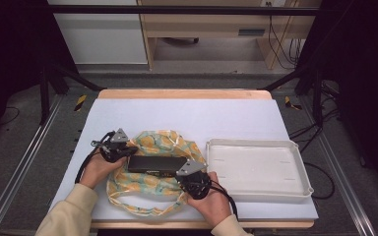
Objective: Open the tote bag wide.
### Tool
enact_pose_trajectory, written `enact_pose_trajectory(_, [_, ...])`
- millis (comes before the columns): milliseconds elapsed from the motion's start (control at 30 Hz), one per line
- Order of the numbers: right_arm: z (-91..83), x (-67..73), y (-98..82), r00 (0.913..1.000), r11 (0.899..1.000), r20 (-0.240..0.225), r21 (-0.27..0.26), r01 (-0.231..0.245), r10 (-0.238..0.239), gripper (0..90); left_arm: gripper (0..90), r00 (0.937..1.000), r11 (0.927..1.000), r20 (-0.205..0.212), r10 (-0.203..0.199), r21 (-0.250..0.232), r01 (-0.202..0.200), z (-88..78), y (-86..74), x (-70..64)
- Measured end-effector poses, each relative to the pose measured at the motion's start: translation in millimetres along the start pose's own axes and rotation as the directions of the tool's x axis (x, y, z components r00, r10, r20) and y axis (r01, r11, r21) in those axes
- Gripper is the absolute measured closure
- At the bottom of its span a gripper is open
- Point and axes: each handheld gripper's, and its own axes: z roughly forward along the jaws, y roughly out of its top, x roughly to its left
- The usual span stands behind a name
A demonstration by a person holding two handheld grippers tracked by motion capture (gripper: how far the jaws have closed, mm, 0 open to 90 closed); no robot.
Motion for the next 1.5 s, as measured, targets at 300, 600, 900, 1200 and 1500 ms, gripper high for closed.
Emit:
enact_pose_trajectory(300, [-15.3,-30.7,36.5,0.9974,0.999,0.069,-0.042,0.023,-0.020,90.0,90.0,1.0000,1.0000,-0.002,0.007,-0.001,-0.007,-0.6,0.5,0.6])
enact_pose_trajectory(600, [9.8,-50.7,49.8,0.9957,1.000,0.092,-0.011,0.010,-0.009,90.0,90.0,0.9999,0.9999,-0.008,0.009,-0.003,-0.009,-0.4,1.2,0.8])
enact_pose_trajectory(900, [24.8,-71.4,41.8,0.9910,0.998,0.133,0.065,-0.024,0.015,90.0,90.0,0.9999,0.9999,-0.011,0.012,-0.004,-0.012,0.3,1.5,-0.1])
enact_pose_trajectory(1200, [35.4,-81.7,35.4,0.9893,0.990,0.138,0.125,-0.066,0.048,90.0,90.0,0.9999,0.9999,-0.005,0.016,0.005,-0.016,1.7,1.4,-0.5])
enact_pose_trajectory(1500, [44.7,-84.2,33.4,0.9908,0.982,0.124,0.171,-0.075,0.054,90.0,90.0,0.9999,0.9998,-0.004,0.013,0.015,-0.013,3.3,0.4,0.2])
